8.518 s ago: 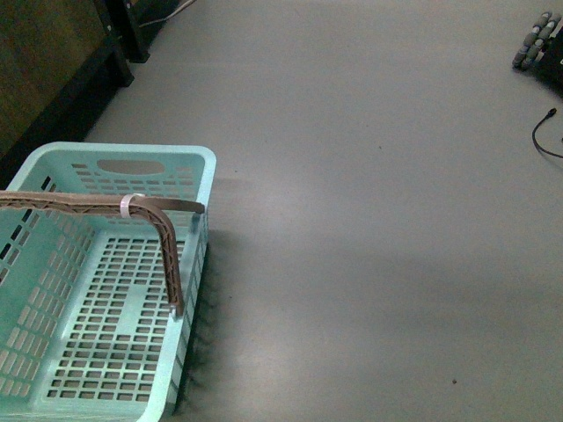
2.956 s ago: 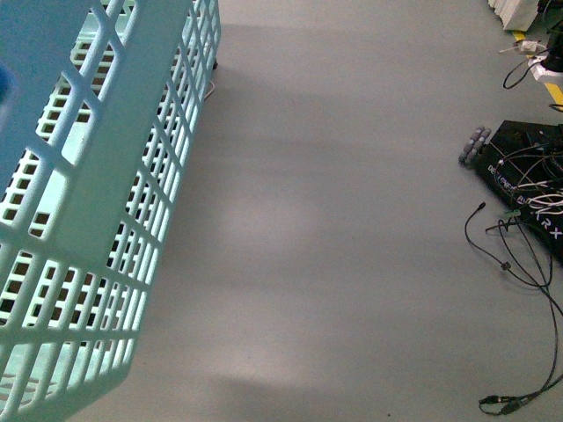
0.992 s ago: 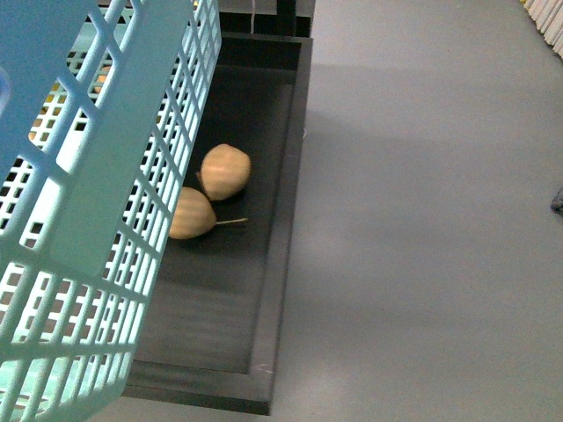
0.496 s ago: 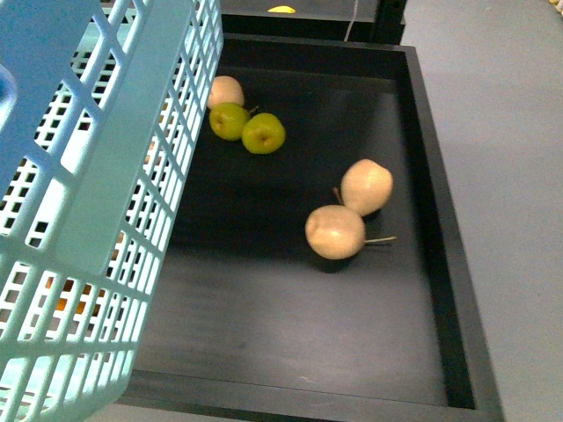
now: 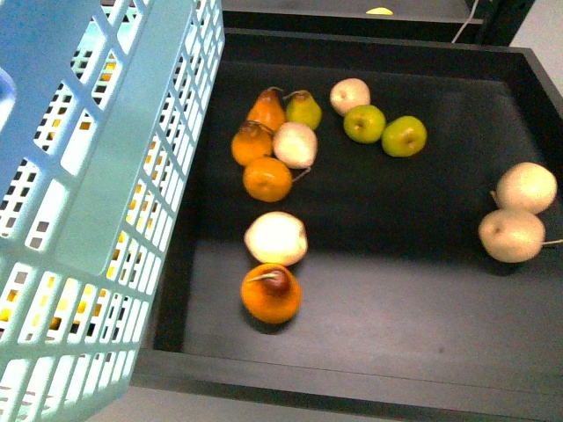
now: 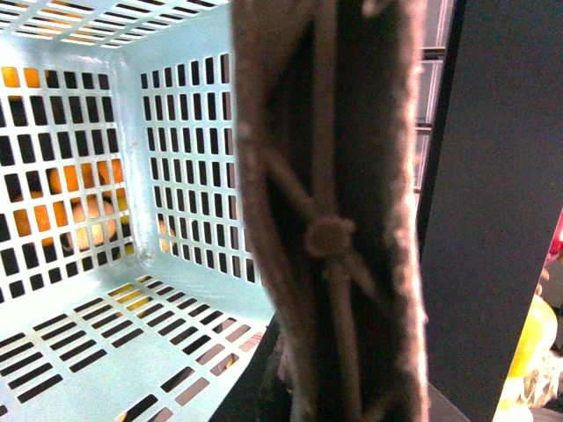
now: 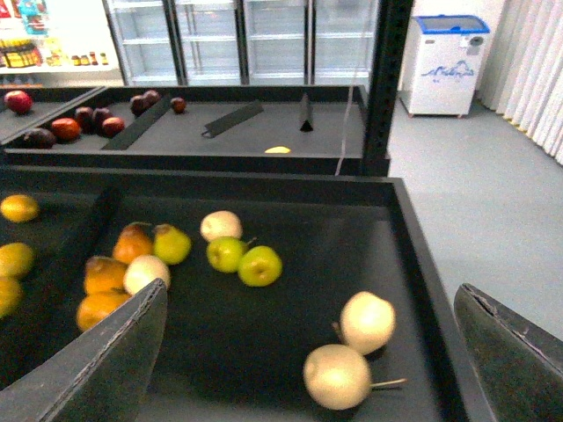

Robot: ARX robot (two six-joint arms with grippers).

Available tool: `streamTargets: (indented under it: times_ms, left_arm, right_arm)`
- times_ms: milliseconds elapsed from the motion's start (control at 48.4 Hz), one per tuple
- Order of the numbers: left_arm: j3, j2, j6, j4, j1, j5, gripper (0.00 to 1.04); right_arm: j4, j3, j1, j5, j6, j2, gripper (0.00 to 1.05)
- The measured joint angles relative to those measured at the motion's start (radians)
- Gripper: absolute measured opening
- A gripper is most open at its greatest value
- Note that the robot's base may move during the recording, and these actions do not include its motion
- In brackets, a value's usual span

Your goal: Pick lemon and mango into basket

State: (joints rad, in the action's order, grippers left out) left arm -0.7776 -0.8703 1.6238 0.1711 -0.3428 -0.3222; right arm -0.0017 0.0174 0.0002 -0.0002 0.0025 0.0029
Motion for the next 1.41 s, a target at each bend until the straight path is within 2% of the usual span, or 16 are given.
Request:
streamTargets:
  times_ms: [1406]
  left_arm:
    - [-0.001,0.001,-0.003,0.001,0.000,-0.004,0.05]
  right_arm:
    - [0.000,0.000,0.000,0.000,0.000,0.000,0.96]
